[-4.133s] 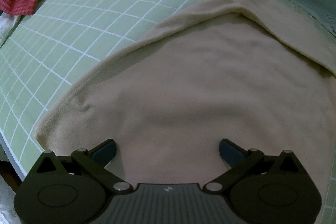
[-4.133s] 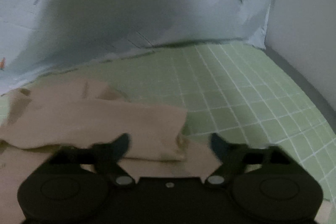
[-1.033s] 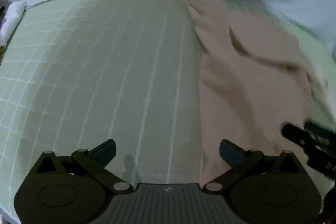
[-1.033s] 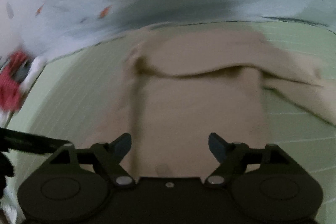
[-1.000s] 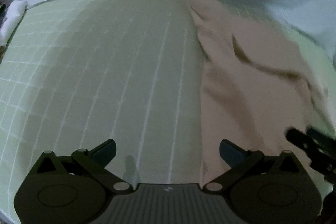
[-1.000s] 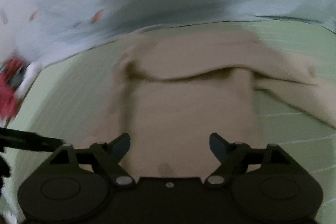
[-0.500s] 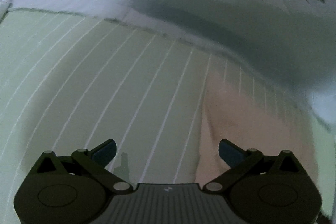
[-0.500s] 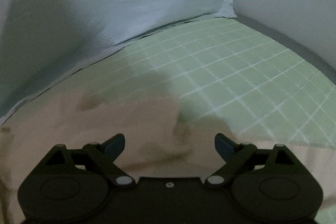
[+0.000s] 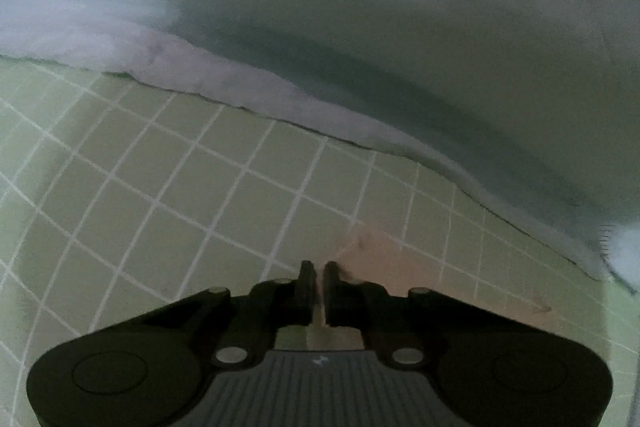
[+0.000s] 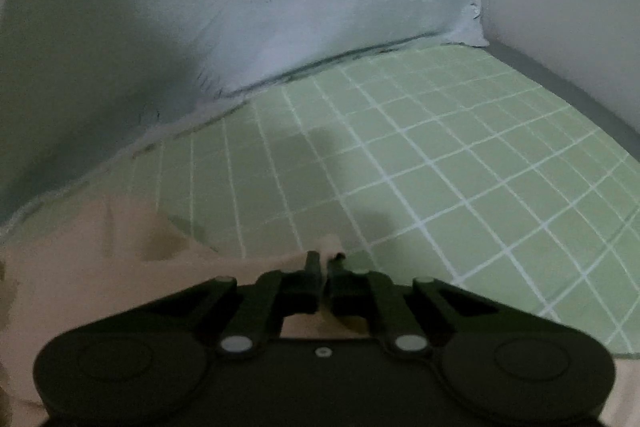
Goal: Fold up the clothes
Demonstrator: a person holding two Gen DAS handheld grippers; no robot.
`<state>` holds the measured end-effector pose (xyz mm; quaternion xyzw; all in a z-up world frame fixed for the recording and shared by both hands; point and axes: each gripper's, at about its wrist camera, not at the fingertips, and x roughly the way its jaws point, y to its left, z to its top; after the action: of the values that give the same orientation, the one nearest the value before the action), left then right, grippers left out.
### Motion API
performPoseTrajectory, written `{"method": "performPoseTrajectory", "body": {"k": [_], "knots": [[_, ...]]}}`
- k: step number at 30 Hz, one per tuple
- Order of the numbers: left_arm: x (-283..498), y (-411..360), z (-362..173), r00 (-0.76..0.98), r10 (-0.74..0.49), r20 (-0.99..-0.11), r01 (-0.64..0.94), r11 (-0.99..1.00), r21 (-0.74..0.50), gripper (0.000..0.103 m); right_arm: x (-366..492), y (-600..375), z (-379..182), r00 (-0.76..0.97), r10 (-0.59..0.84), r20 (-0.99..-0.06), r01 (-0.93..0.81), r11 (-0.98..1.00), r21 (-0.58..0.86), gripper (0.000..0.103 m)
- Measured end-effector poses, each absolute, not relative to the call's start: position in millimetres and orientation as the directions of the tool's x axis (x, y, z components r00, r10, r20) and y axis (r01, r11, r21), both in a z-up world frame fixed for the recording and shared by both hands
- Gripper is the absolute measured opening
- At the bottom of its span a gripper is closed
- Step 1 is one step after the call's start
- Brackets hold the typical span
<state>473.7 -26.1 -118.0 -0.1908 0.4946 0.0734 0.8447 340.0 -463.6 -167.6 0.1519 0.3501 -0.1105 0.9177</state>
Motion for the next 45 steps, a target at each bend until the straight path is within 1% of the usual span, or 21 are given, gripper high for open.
{"method": "performPoseTrajectory", "body": {"k": [2,5,9,12,14,18,23,28,29,30,31,32,33,34,36,37,39,42,45], "knots": [[470.7,-36.2,-109.6,0.524,-0.029,-0.851,-0.301,0.929,-0.216,0.004,333.8,-469.2,-158.9,0.754,-0.107,-0.648,0.321,0.921,0.222,0.004],[466.2,-48.6,-88.5,0.572,-0.008,-0.82,-0.266,0.944,-0.194,0.004,322.3,-474.8,-140.5,0.792,-0.13,-0.597,0.325,0.917,0.232,0.004],[467.0,-71.2,-62.1,0.623,0.029,-0.782,-0.199,0.972,-0.122,0.004,305.8,-483.9,-109.4,0.842,-0.166,-0.514,0.315,0.923,0.219,0.004],[477.9,-91.6,-61.9,0.633,0.047,-0.773,-0.139,0.989,-0.054,0.004,300.0,-495.4,-98.1,0.852,-0.188,-0.488,0.332,0.916,0.226,0.004],[485.2,-106.9,-70.3,0.617,0.056,-0.785,-0.107,0.994,-0.013,0.004,300.1,-502.3,-102.0,0.841,-0.199,-0.504,0.348,0.911,0.221,0.004],[498.4,-131.0,-94.4,0.575,0.072,-0.815,-0.058,0.997,0.047,0.005,308.2,-516.8,-126.7,0.795,-0.212,-0.568,0.385,0.9,0.203,0.004],[510.5,-143.9,-121.1,0.543,0.095,-0.835,-0.023,0.995,0.098,0.006,324.1,-527.9,-157.2,0.744,-0.209,-0.635,0.425,0.88,0.209,0.004],[510.2,-153.7,-129.1,0.592,0.12,-0.797,0.043,0.983,0.179,0.008,332.8,-523.8,-172.8,0.711,-0.207,-0.672,0.429,0.884,0.183,0.004],[509.4,-153.7,-130.8,0.604,0.124,-0.788,0.05,0.98,0.192,0.011,335.0,-524.1,-176.1,0.705,-0.207,-0.679,0.436,0.881,0.184,0.004],[510.2,-154.0,-131.9,0.613,0.132,-0.779,0.05,0.978,0.204,0.02,336.7,-524.5,-178.7,0.7,-0.205,-0.684,0.442,0.877,0.19,0.004],[513.0,-152.3,-132.7,0.61,0.138,-0.78,0.045,0.977,0.208,0.027,338.3,-524.9,-181.3,0.695,-0.203,-0.69,0.448,0.872,0.195,0.004],[516.1,-150.3,-133.4,0.606,0.144,-0.782,0.04,0.977,0.211,0.047,338.9,-524.7,-181.3,0.695,-0.204,-0.689,0.449,0.872,0.195,0.004],[519.1,-148.3,-134.2,0.602,0.15,-0.784,0.034,0.976,0.213,0.073,339.6,-524.4,-181.3,0.695,-0.205,-0.689,0.449,0.872,0.194,0.004],[518.9,-144.5,-131.0,0.599,0.133,-0.79,0.027,0.982,0.185,0.078,339.9,-523.3,-180.3,0.693,-0.205,-0.692,0.444,0.877,0.185,0.004],[517.5,-136.3,-123.5,0.593,0.091,-0.8,0.01,0.993,0.121,0.077,342.3,-522.7,-179.1,0.689,-0.204,-0.696,0.437,0.883,0.174,0.004],[513.5,-133.7,-117.1,0.607,0.087,-0.79,0.005,0.994,0.113,0.077,342.6,-522.3,-177.8,0.686,-0.2,-0.7,0.431,0.886,0.17,0.004],[500.7,-129.9,-101.9,0.642,0.101,-0.76,-0.001,0.991,0.131,0.078,339.9,-517.9,-170.2,0.696,-0.207,-0.687,0.417,0.896,0.152,0.004],[474.9,-122.0,-80.1,0.672,0.115,-0.731,-0.018,0.99,0.139,0.08,330.1,-506.2,-148.3,0.737,-0.207,-0.644,0.389,0.908,0.154,0.004],[440.6,-114.1,-65.7,0.679,0.106,-0.726,-0.027,0.992,0.12,0.08,314.8,-483.2,-122.9,0.793,-0.14,-0.594,0.298,0.938,0.176,0.004]]}}
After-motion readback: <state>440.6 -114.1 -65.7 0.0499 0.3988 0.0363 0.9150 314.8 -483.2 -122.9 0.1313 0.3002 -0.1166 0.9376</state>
